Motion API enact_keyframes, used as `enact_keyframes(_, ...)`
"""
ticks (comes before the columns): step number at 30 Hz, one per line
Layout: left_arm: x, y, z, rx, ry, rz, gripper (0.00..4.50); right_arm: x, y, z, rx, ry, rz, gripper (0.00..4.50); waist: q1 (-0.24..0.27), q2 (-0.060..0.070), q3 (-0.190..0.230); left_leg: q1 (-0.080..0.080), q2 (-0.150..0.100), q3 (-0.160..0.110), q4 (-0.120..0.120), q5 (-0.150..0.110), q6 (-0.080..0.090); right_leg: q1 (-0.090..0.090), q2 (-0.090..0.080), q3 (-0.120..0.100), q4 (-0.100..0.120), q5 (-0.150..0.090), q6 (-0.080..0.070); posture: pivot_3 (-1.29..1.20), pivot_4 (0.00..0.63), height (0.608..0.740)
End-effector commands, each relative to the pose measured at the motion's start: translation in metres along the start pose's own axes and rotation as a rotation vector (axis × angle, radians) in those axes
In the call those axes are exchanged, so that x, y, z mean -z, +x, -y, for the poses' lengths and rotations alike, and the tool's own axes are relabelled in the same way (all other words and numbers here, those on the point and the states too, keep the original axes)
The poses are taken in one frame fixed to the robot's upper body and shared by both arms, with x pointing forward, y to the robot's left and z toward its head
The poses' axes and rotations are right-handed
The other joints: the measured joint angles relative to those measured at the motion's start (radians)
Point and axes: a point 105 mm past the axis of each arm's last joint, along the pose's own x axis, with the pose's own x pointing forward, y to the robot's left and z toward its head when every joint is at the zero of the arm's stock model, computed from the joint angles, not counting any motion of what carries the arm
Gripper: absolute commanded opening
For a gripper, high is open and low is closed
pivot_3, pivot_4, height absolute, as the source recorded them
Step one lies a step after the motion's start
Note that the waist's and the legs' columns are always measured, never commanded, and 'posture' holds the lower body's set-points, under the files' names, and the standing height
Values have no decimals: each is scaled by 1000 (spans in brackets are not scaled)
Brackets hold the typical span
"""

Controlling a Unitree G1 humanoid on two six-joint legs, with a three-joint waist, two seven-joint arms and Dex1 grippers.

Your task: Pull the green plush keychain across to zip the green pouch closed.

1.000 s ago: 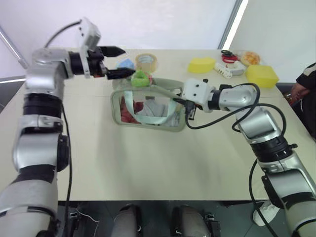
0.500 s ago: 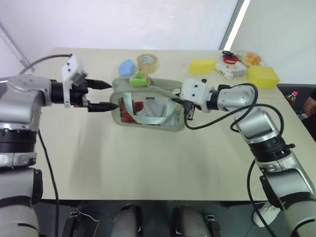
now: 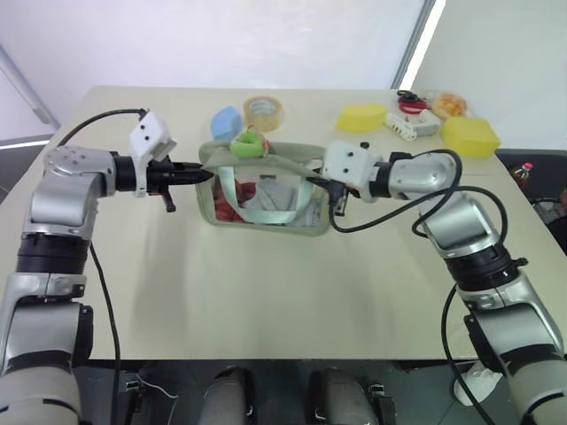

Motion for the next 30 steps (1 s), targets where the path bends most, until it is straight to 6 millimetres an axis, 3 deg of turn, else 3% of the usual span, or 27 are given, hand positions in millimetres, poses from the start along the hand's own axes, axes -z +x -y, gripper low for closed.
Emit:
enact_keyframes(1,-3,2,2,24,52,-21,0,0,-25,1,-14,0,-21,1002,7,0,0,0,0,0,0,0,0,0,0,0,0,0,0,0,150,740)
enact_keyframes(6,-3,2,2,30,57,-17,0,-17,-50,18,5,-20,-22,3492,4,0,0,0,-1,0,1,0,1,1,0,0,-3,0,0,0,150,740)
enact_keyframes(10,-3,4,2,32,58,-15,0,-61,-48,33,28,-56,98,3492,1,2,1,0,0,0,0,0,0,-1,0,0,-2,0,0,0,150,740)
enact_keyframes(15,-4,6,3,47,57,-12,0,-102,-17,29,16,-63,238,3492,4,1,0,0,0,0,0,0,0,0,0,0,-2,0,0,0,150,740)
enact_keyframes(22,-6,7,5,62,57,-6,0,-104,24,15,-25,-96,258,3492,3,1,0,-1,-1,0,1,0,1,0,0,0,0,0,0,0,150,740)
enact_keyframes(29,-6,7,7,64,56,-1,0,-102,41,15,-20,-81,275,3492,3,1,0,-1,-1,0,1,0,1,0,0,0,1,0,0,0,150,740)
enact_keyframes(30,-7,7,8,63,54,3,0,-103,42,15,-23,-66,284,3261,3,1,0,-1,-1,0,1,0,1,0,0,0,1,0,0,0,150,740)
